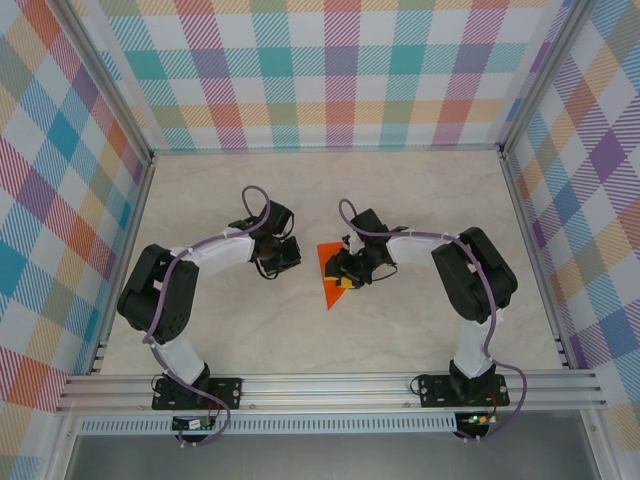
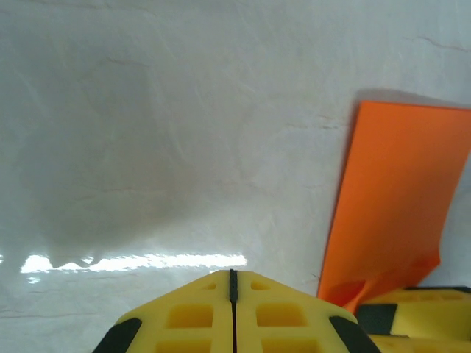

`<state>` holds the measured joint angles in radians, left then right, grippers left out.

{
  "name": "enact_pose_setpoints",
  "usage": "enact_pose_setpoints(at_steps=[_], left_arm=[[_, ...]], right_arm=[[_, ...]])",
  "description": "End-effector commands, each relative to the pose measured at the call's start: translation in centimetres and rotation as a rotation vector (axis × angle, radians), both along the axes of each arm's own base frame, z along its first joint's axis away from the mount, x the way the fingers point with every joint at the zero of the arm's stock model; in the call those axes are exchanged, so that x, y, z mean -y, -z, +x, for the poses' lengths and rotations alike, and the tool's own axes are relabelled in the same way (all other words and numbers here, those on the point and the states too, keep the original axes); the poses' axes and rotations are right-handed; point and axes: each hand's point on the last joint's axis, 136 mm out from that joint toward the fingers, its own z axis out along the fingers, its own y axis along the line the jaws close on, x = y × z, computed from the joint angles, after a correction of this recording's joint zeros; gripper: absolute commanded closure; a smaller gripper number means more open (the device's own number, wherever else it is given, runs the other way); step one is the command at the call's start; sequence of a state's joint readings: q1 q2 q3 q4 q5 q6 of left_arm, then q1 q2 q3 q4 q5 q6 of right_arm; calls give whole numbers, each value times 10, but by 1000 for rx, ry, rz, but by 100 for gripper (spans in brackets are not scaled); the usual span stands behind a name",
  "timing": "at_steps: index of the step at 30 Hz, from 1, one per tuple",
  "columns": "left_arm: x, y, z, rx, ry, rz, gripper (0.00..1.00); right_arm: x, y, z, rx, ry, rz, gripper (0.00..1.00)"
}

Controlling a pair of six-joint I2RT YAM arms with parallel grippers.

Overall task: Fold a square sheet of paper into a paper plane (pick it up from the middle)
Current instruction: Third fold the triangle at the center of the table.

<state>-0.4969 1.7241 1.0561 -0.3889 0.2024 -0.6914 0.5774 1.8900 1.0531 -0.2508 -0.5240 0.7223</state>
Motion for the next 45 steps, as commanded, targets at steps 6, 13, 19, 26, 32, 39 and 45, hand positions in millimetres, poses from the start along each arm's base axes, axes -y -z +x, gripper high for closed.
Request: enact_pose_setpoints(at_steps=[6, 13, 19, 26, 32, 39, 45], left_arm=[[50, -18, -14, 20, 120, -218, 96], [77, -9, -27, 3, 192, -205, 100], [87, 7, -32, -27, 226, -149, 100], [83, 26, -37, -74, 233, -70, 100], [74, 43, -45, -117, 234, -7, 100], [58, 55, -55, -146, 233, 74, 100], [55, 60, -57, -148, 230, 98, 100]], right_arm=[[24, 36, -15, -47, -7, -151, 84], [28, 40, -19, -55, -13, -167, 96], [29, 39, -19, -53, -14, -169, 97], [28, 38, -20, -50, -17, -166, 98], [21, 22, -14, 12, -27, -103, 98], [-2, -27, -12, 159, -68, 120, 97], [-8, -33, -38, 163, -96, 179, 97]])
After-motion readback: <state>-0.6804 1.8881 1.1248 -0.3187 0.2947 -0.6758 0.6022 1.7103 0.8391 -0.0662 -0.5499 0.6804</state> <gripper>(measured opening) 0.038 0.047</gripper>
